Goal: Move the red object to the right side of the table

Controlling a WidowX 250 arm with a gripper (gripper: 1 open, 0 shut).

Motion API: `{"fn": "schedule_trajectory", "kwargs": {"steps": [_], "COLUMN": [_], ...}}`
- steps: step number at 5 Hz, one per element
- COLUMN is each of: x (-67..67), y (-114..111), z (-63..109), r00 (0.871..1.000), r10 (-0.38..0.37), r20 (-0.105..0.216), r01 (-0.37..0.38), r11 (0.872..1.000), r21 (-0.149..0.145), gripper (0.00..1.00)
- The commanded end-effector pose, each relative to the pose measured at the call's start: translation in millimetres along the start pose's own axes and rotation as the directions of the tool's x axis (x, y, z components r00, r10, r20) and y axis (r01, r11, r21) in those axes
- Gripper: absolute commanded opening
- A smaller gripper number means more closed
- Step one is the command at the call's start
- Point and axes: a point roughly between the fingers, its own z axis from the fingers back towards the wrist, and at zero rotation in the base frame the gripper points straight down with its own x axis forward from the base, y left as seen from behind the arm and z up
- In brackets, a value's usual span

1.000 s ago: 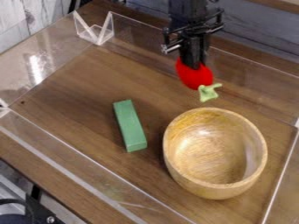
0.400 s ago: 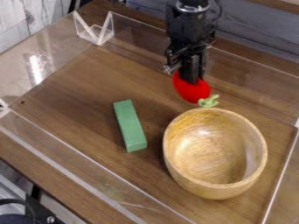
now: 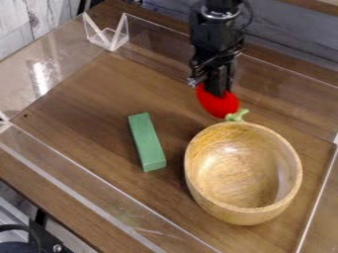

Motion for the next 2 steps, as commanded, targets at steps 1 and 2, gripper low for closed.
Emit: {"fn": "schedule_trajectory", "kwargs": {"steps": [1,2], "x": [-4.3,-12.8], "y": [-17.3,-17.6], "z": [29.8,13.7], "r00": [1.000,0.999], "r10": [-0.004,0.033], "r20": [0.024,0.035], "r01": [0.006,-0.030], "r11": [0.996,0.995], "r21": [-0.086,-0.093], "gripper": [0.00,0.00]}}
